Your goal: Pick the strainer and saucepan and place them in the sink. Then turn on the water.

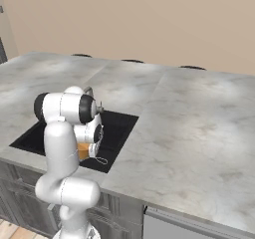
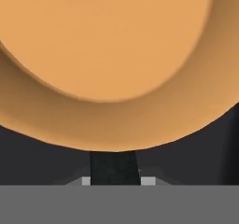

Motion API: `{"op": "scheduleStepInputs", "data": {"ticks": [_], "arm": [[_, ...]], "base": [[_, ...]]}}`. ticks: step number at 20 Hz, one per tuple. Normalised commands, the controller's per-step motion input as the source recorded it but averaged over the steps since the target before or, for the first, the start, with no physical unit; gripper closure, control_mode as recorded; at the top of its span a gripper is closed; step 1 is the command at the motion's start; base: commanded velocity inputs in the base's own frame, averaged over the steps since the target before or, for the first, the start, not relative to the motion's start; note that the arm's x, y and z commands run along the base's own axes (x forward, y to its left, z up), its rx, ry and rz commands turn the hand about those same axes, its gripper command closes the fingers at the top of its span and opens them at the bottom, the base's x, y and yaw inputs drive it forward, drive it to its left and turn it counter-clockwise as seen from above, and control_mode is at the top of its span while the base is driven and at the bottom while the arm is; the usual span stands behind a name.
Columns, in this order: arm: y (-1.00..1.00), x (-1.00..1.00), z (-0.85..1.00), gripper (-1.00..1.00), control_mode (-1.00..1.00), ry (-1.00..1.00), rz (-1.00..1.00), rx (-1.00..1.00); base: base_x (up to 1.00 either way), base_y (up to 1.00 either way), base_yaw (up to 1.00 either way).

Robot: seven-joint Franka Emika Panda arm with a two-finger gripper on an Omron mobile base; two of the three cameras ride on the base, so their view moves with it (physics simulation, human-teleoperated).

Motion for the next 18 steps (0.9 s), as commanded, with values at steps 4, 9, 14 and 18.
{"op": "scheduleStepInputs", "data": {"ticks": [4,9,14,18], "arm": [[0.00,-0.01,0.00,-1.00,-1.00,-0.04,0.00,0.03],[-0.09,-0.02,0.18,-1.00,-1.00,-0.01,0.00,0.06],[-0.29,0.00,0.48,-1.00,-1.00,0.00,0.00,0.08],[-0.28,0.00,0.54,-1.00,-1.00,0.00,0.00,0.07]], "base": [[0.00,0.00,0.00],[0.00,0.00,0.00],[0.00,0.00,0.00],[0.00,0.00,0.00]]}}
